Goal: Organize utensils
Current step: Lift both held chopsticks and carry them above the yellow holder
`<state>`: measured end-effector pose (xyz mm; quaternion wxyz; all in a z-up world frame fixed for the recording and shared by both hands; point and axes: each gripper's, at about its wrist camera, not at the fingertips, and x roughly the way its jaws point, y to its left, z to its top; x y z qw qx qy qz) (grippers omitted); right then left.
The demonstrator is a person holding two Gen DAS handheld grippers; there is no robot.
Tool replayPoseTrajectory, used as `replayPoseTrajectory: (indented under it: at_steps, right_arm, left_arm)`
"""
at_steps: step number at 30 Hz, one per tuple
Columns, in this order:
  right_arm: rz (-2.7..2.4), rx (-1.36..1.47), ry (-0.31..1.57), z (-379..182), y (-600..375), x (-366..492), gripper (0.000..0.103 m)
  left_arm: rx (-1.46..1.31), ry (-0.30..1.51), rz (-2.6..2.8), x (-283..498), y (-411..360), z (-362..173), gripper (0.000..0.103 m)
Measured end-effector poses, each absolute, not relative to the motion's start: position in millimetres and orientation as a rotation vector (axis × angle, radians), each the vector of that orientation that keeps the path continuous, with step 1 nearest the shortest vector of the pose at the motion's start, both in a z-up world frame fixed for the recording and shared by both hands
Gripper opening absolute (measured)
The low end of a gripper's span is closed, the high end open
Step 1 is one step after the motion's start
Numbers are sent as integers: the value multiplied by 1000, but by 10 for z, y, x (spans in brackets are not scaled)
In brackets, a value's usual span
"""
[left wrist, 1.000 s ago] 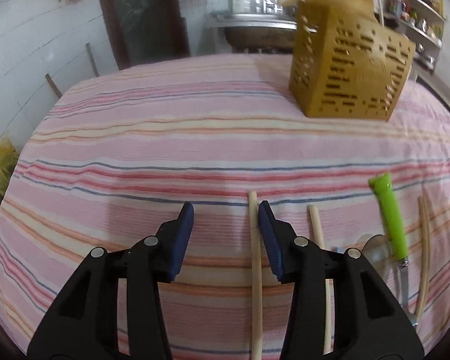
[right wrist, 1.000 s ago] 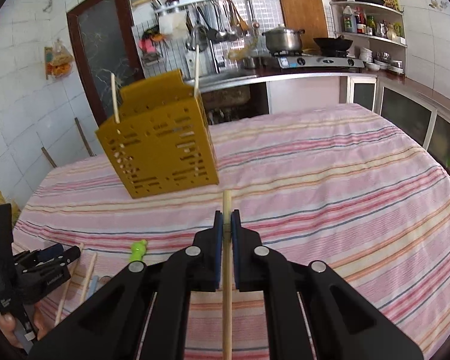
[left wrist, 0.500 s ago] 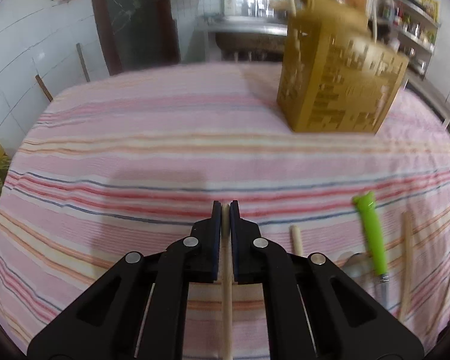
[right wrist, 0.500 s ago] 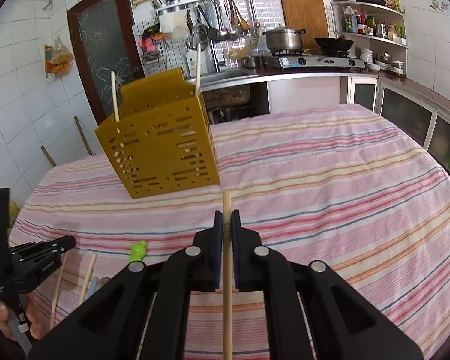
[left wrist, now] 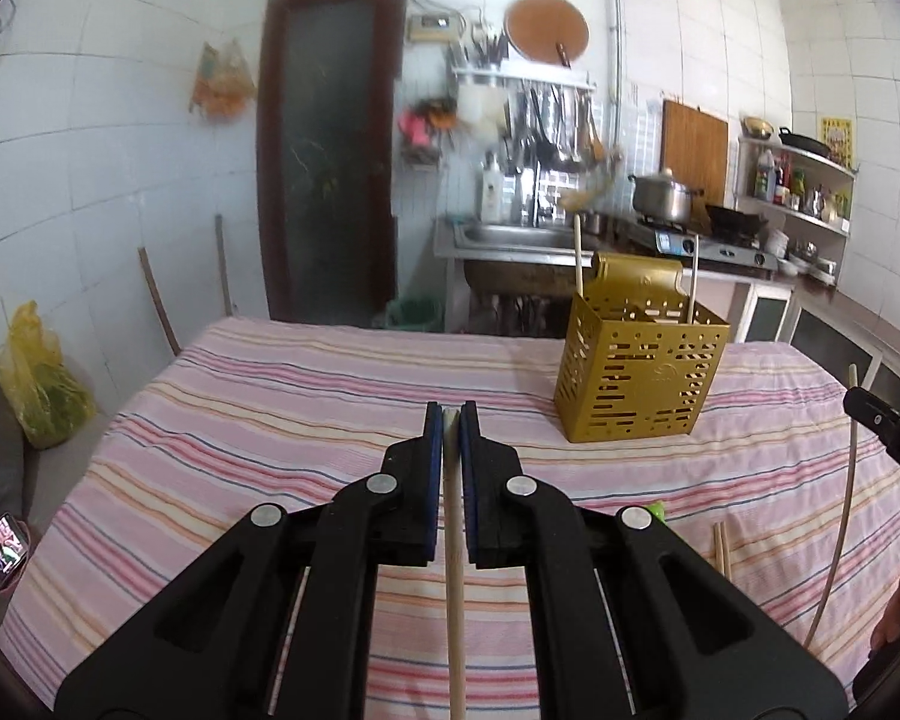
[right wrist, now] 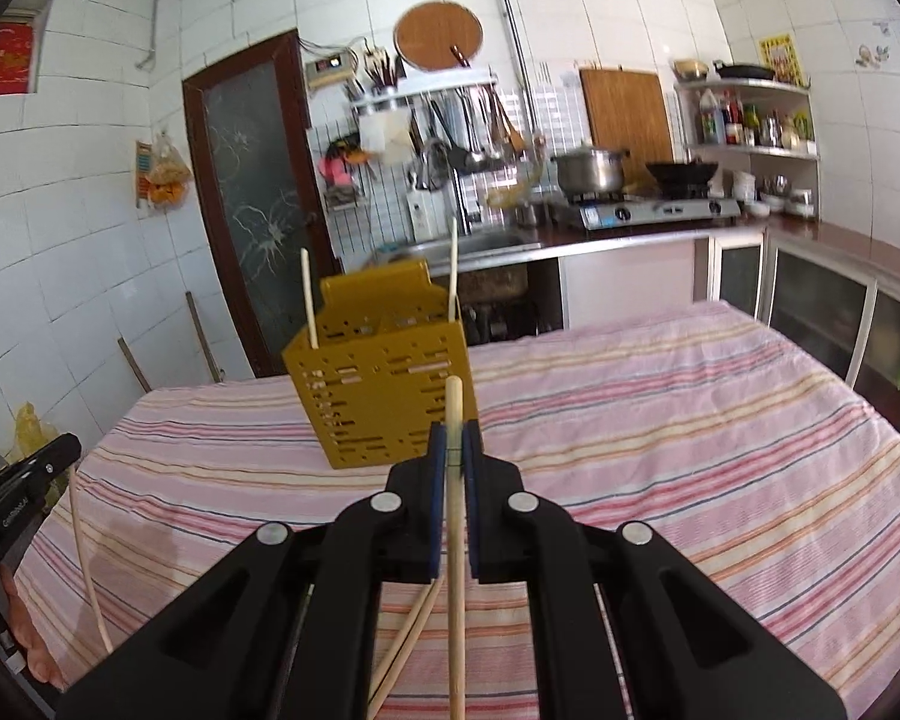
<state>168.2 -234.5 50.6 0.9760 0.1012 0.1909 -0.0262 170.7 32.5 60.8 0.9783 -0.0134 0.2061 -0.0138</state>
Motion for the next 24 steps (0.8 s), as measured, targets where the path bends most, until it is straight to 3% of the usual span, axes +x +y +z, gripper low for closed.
replayPoseTrajectory:
  at_steps: [8,24]
  right_arm:
    - [-46,193,342,604,-2356,1572,6]
    - [-38,188,234,1212,-2426,1855,6]
  left_arm:
    - [-14,363,-14,1500,272,698,5]
    - [-47,276,-99,1575,131,1423,5]
